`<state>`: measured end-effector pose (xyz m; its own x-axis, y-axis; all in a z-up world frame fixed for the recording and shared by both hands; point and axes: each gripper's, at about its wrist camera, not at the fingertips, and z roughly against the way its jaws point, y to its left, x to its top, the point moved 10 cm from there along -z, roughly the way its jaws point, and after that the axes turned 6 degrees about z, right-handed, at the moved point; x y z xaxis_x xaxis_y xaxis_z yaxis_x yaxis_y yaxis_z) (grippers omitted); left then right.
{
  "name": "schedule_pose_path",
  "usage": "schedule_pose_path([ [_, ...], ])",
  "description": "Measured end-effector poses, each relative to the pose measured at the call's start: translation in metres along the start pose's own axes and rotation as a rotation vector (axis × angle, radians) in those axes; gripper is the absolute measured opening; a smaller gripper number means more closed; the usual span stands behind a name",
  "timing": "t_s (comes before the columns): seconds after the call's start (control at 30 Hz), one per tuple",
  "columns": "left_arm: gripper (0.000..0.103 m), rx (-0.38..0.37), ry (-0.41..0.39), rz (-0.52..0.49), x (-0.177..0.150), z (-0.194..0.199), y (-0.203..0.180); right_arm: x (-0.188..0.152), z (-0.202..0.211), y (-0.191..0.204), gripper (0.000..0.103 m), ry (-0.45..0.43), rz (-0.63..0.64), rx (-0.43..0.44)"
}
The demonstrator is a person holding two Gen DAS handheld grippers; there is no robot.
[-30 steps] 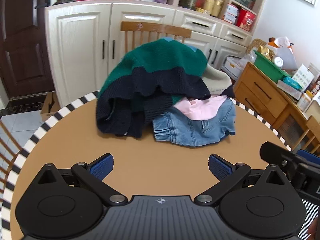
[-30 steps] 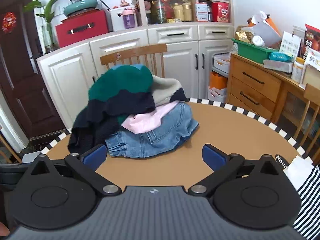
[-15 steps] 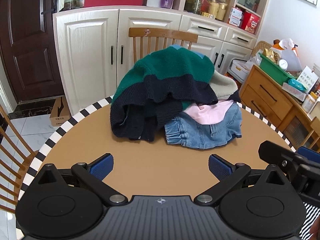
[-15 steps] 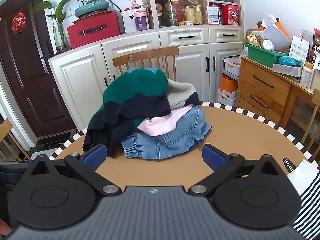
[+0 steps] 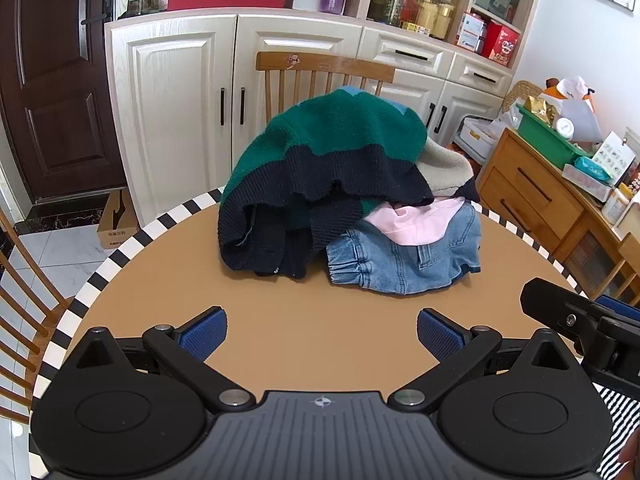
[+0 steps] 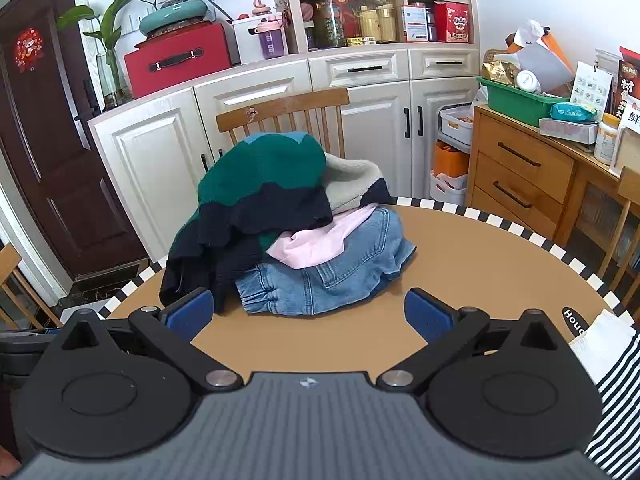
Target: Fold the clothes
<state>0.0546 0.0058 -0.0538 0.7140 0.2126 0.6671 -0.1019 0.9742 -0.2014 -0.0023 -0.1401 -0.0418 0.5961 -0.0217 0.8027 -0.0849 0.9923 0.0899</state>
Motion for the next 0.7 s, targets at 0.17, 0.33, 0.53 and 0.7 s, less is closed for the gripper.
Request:
schedule_pose_path([
  [0.17,0.102,0.000,0.004,0.005,-0.0016,0.0001,0.0005,0.0012,-0.0019,0.0011,0.102,0.002,0.004,0.003],
  [0.33,0.102,0.000,0.004,0.008,-0.0015,0.0007,-0.0002,0.0015,-0.0030,0.0019,0.102,0.004,0.007,0.007],
  [0.53,0.102,-0.001,0.007,0.012,-0.0016,-0.0004,-0.0010,0.0016,-0.0034,0.0007,0.102,0.008,0.010,0.009],
  [0.7,0.102,-0.002,0.013,0.016,-0.0017,-0.0014,-0.0022,-0.0004,-0.0037,-0.0009,0.102,0.012,0.001,0.012],
])
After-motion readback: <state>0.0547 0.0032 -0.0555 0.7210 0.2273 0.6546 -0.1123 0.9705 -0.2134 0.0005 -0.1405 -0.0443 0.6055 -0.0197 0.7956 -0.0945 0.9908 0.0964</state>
